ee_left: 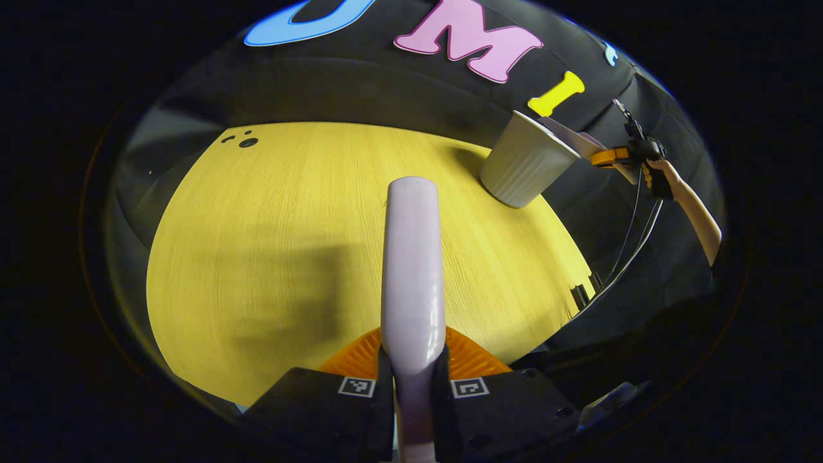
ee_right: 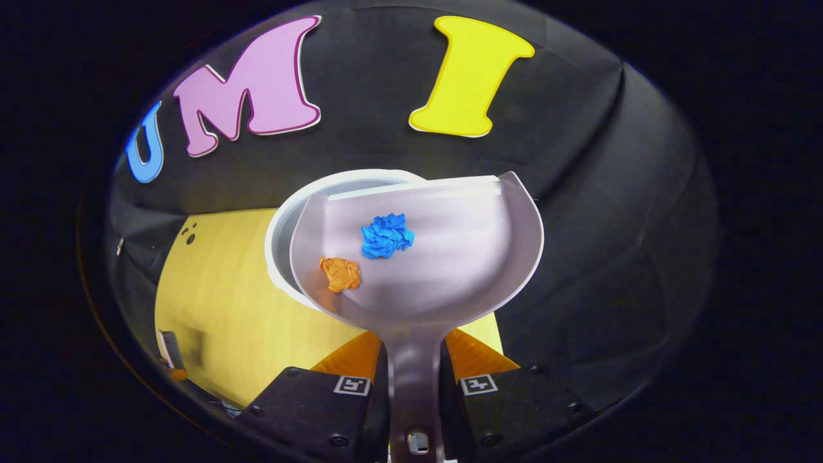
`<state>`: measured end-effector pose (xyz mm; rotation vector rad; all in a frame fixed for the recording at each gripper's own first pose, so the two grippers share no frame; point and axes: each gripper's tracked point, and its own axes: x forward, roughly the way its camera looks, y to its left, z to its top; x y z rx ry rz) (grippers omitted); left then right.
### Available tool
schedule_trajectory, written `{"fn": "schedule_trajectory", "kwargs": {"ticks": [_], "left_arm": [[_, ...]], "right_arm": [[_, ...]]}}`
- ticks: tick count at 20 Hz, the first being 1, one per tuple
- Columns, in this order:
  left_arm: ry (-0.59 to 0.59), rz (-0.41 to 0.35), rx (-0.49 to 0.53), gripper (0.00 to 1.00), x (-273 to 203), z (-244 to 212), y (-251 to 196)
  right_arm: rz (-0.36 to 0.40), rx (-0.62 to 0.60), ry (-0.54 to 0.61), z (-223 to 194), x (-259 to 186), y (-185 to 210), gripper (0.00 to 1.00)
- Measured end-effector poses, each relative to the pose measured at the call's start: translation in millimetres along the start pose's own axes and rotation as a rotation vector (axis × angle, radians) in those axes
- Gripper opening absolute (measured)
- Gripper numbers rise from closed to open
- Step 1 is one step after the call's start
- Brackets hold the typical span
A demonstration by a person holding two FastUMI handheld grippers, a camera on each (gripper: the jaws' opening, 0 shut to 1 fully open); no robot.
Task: Pick up the small broom and dustpan from the desktop, sweep the trash into the dustpan with the broom, and then empty the trash into the garbage bin.
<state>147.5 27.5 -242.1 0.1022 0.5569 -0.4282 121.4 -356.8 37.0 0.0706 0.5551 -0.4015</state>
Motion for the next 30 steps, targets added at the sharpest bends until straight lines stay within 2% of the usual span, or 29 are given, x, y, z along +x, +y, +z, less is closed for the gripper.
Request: {"fn": "schedule_trajectory", "kwargs": {"ticks": [3, 9, 11, 12, 13, 17, 19, 20, 21, 23, 27, 28, 30], "left_arm": [[0.000, 0.009, -0.021, 0.28, 3, 4, 5], [0.000, 0.024, -0.039, 0.27, 7, 5, 9], [0.000, 0.023, -0.045, 0.28, 7, 1, 6], [0.005, 0.022, -0.049, 0.29, 6, -2, 5], [0.011, 0.021, -0.054, 0.28, 6, -6, 5], [0.028, 0.032, -0.065, 0.28, 5, -14, 6], [0.031, 0.036, -0.066, 0.28, 4, -16, 5], [0.027, 0.036, -0.067, 0.27, 3, -16, 5], [0.025, 0.036, -0.067, 0.27, 2, -17, 4], [0.028, 0.037, -0.069, 0.27, 2, -18, 4], [0.033, 0.038, -0.076, 0.29, 1, -24, 2], [0.033, 0.039, -0.075, 0.28, 0, -26, 2], [0.033, 0.039, -0.074, 0.29, 1, -28, 0]], "right_arm": [[-0.127, -0.155, -0.052, 8, 9, -17, 0.36], [-0.238, -0.328, -0.102, 17, 10, -20, 0.36], [-0.319, -0.447, -0.125, 21, 6, -27, 0.36], [-0.352, -0.506, -0.139, 24, 5, -28, 0.31], [-0.383, -0.556, -0.147, 25, 6, -30, 0.36], [-0.475, -0.735, -0.173, 33, 7, -33, 0.36], [-0.510, -0.845, -0.185, 35, 5, -34, 0.36], [-0.521, -0.901, -0.190, 35, 3, -36, 0.31], [-0.532, -0.953, -0.192, 35, 1, -39, 0.35], [-0.550, -1.040, -0.197, 40, -7, -38, 0.36], [-0.593, -1.178, -0.210, 43, -12, -34, 0.35], [-0.600, -1.211, -0.215, 43, -14, -35, 0.31], [-0.606, -1.262, -0.220, 42, -20, -34, 0.35]]}}
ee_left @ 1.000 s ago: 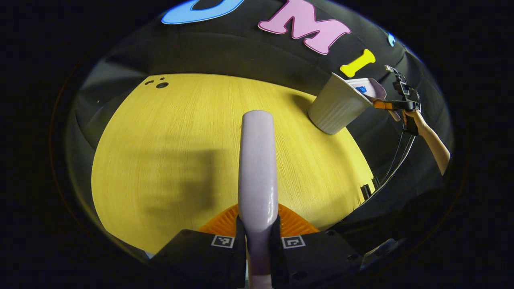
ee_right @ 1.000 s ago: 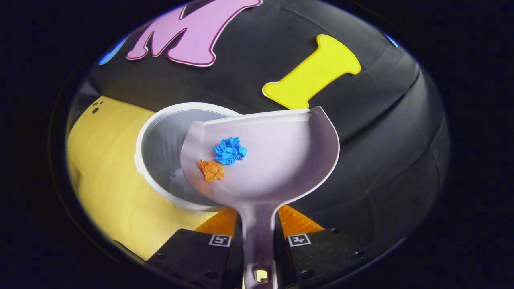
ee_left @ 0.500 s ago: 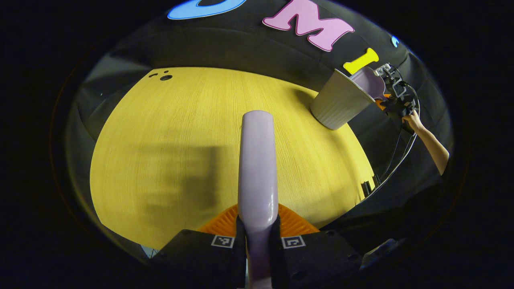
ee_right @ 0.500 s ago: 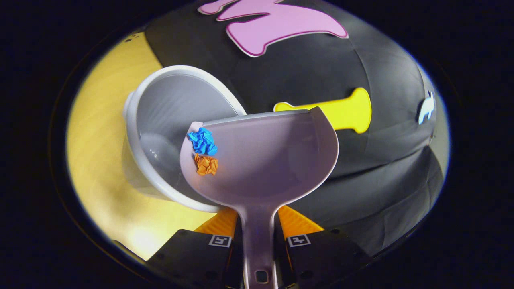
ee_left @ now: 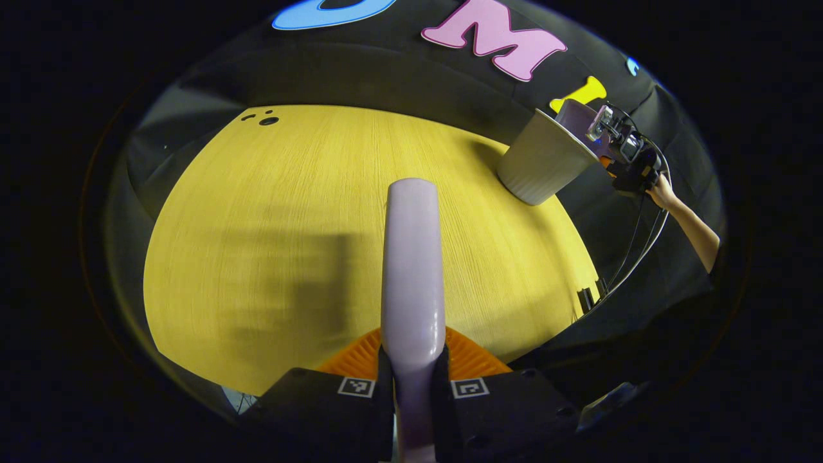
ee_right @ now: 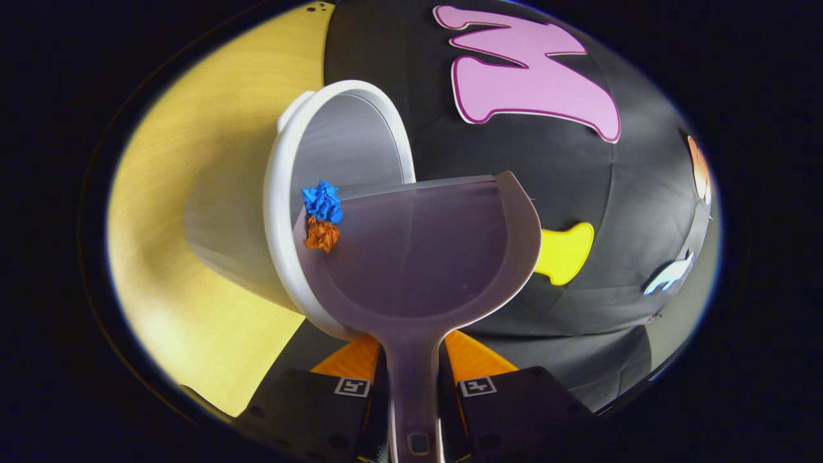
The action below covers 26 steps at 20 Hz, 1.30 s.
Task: Pick up the small broom and dustpan from the desktop, sweep the trash into the dustpan with the broom, and then empty the trash into the garbage bin.
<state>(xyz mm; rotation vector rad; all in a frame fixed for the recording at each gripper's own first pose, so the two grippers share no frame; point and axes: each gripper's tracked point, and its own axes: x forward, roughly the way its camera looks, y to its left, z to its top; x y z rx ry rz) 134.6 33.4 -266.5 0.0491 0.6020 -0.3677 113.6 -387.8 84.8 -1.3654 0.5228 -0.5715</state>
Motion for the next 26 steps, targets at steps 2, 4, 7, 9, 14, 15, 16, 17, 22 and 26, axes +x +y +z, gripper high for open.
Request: {"fn": "schedule_trajectory", "kwargs": {"ticks": [2, 4, 7, 9, 14, 15, 16, 17, 22, 26], "left_arm": [[-0.004, -0.007, -0.005, 0.29, 0, -2, -3], [-0.015, -0.009, -0.003, 0.29, 0, 0, -5], [-0.021, -0.001, 0.019, 0.29, -1, 2, -5], [-0.020, -0.001, 0.022, 0.28, -2, 2, -5], [-0.035, 0.009, -0.003, 0.27, -6, 4, 1], [-0.041, 0.011, -0.010, 0.29, -7, 5, 3], [-0.047, 0.014, -0.018, 0.29, -8, 6, 5], [-0.054, 0.017, -0.027, 0.29, -8, 6, 8], [-0.087, 0.026, -0.069, 0.29, -13, 15, 19], [-0.116, 0.035, -0.076, 0.29, -24, 23, 29]], "right_arm": [[0.003, -0.033, -0.006, 3, -4, 1, 0.31], [0.008, -0.047, -0.004, 2, -6, 2, 0.35], [0.006, -0.069, -0.001, 5, -5, 1, 0.31], [0.009, -0.065, 0.003, 4, -6, 1, 0.31], [0.129, 0.162, 0.050, -1, -7, 9, 0.35], [0.157, 0.232, 0.069, -3, -7, 11, 0.35], [0.181, 0.293, 0.087, -3, -8, 14, 0.39], [0.202, 0.345, 0.103, -3, -6, 16, 0.35], [0.299, 0.624, 0.169, 0, -11, 20, 0.36], [0.396, 0.920, 0.204, 7, -14, 16, 0.36]]}}
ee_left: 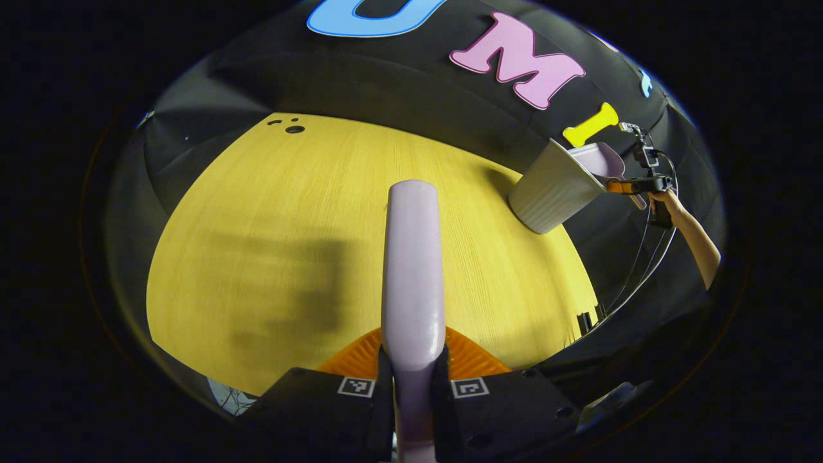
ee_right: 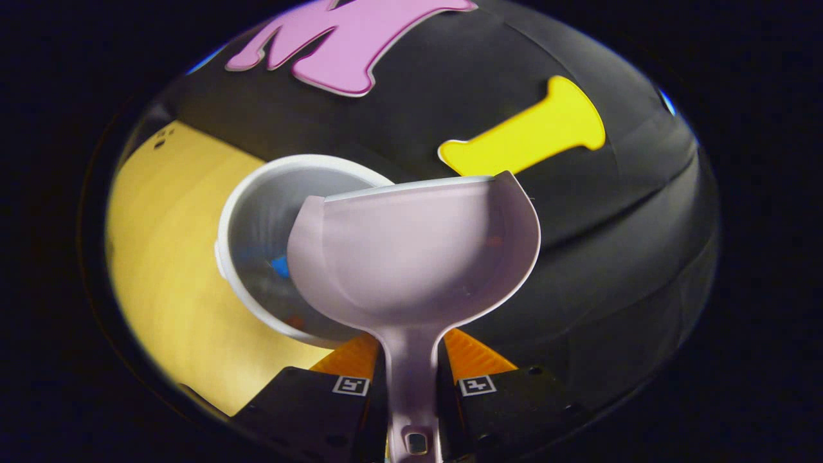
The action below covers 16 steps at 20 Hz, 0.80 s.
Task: Pick up the small broom and dustpan from the desktop, sweep the trash into the dustpan with the broom, and then empty the trash into the garbage bin.
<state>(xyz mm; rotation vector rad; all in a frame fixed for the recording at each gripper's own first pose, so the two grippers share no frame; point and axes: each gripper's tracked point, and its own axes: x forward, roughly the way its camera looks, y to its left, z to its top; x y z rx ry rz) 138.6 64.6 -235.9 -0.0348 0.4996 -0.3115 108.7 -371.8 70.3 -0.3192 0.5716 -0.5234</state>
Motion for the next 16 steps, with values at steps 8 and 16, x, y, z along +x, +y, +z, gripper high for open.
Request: {"fn": "schedule_trajectory", "kwargs": {"ticks": [8, 16], "left_arm": [[-0.022, 0.061, 0.030, 0.28, -24, 10, 25], [-0.047, 0.063, 0.042, 0.29, -15, 12, 19]], "right_arm": [[0.133, 0.247, -0.194, 51, -32, -1, 0.36], [0.361, 0.297, -0.301, 73, -38, 15, 0.35]]}}
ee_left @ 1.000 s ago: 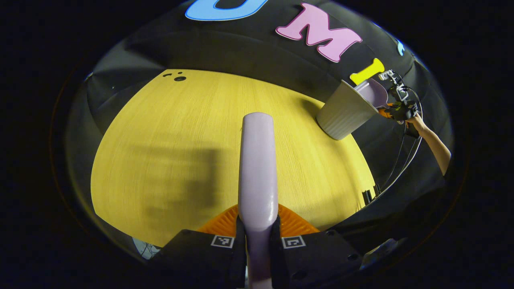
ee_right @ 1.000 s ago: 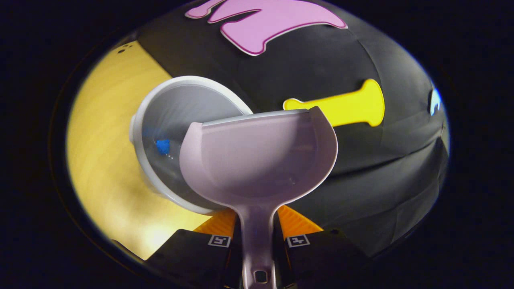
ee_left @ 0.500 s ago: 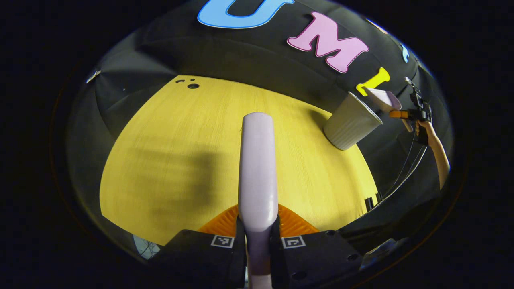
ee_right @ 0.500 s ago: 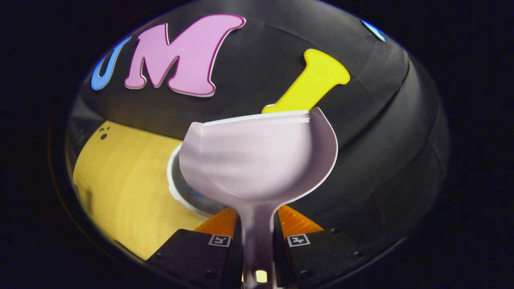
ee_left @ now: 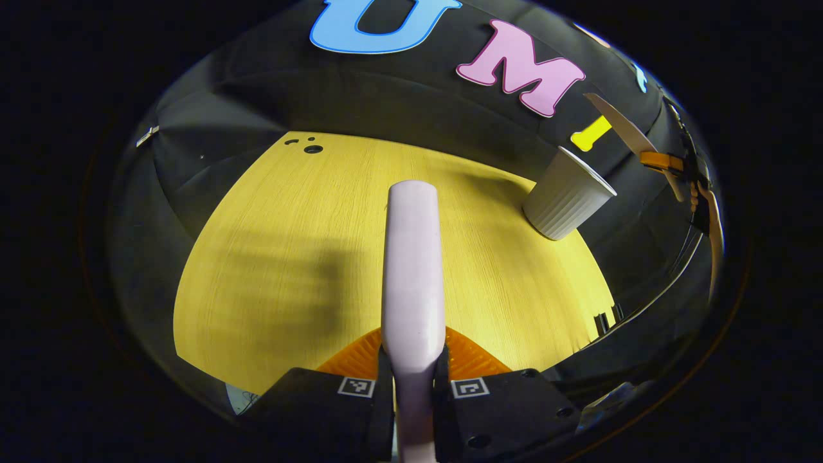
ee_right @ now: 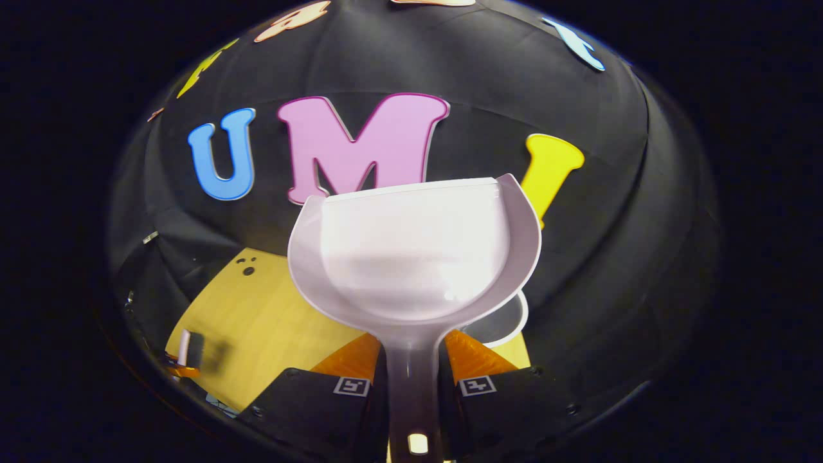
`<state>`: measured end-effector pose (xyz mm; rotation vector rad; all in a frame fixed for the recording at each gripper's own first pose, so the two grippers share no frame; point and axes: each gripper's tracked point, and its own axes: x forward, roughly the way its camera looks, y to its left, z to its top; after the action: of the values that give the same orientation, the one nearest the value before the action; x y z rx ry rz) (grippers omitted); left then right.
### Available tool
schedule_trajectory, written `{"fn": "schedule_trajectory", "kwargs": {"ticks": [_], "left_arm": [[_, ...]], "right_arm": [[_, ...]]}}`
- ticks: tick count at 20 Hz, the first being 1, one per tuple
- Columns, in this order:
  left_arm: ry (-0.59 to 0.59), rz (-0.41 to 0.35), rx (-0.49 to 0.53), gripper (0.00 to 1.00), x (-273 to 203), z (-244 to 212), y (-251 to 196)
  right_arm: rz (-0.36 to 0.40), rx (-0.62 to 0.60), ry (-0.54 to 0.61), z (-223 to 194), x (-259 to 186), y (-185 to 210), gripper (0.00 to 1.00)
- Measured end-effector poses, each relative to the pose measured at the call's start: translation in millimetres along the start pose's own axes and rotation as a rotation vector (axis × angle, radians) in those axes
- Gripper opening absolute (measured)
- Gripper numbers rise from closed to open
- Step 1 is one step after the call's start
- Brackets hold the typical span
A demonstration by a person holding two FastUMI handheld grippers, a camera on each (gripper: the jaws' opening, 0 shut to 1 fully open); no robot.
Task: Pick up the small broom and dustpan from the desktop, sweep the trash into the dustpan with the broom, and then empty the trash into the garbage bin.
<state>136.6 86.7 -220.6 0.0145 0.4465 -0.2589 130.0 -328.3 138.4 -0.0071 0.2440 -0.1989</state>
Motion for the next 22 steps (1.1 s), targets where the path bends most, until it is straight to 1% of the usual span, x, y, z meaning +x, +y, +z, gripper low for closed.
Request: {"fn": "schedule_trajectory", "kwargs": {"ticks": [2, 3, 4, 5, 6, 7, 8, 11, 12, 13, 16, 20, 21, 22], "left_arm": [[0.001, 0.000, -0.003, 0.27, 7, -1, -4], [0.001, 0.002, -0.010, 0.28, 12, -2, -5], [0.003, 0.004, -0.017, 0.29, 18, -3, -5], [0.003, 0.009, -0.032, 0.29, 22, -4, -4], [0.002, 0.015, -0.051, 0.29, 25, -1, -5], [-0.006, 0.020, -0.063, 0.29, 27, 2, -5], [-0.012, 0.026, -0.069, 0.29, 29, 6, -6], [-0.003, 0.051, -0.064, 0.27, 39, 8, -2], [0.002, 0.060, -0.057, 0.28, 43, 9, -1], [0.008, 0.072, -0.050, 0.28, 48, 7, 1], [0.051, 0.122, -0.037, 0.28, 68, 0, 10], [0.117, 0.192, -0.019, 0.29, 96, -10, 20], [0.131, 0.207, -0.009, 0.29, 101, -14, 23], [0.146, 0.219, 0.004, 0.29, 107, -16, 25]], "right_arm": [[0.058, 0.000, 0.023, -1, -2, 4, 0.35], [0.087, 0.008, 0.046, -7, 1, 7, 0.32], [0.119, 0.019, 0.076, -15, 5, 11, 0.35], [0.143, 0.019, 0.106, -21, 8, 11, 0.32], [0.157, 0.020, 0.133, -28, 7, 9, 0.32], [0.168, 0.015, 0.156, -33, 8, 8, 0.39], [0.185, 0.014, 0.183, -35, 6, 10, 0.35], [0.237, 0.029, 0.284, -46, 0, 8, 0.36], [0.245, 0.022, 0.313, -49, -1, 5, 0.39], [0.245, 0.015, 0.341, -52, 2, 2, 0.36], [0.239, 0.022, 0.422, -58, 12, -2, 0.36], [0.192, 0.060, 0.502, -62, 38, -7, 0.36], [0.184, 0.069, 0.519, -64, 38, -7, 0.39], [0.176, 0.075, 0.535, -65, 43, -8, 0.32]]}}
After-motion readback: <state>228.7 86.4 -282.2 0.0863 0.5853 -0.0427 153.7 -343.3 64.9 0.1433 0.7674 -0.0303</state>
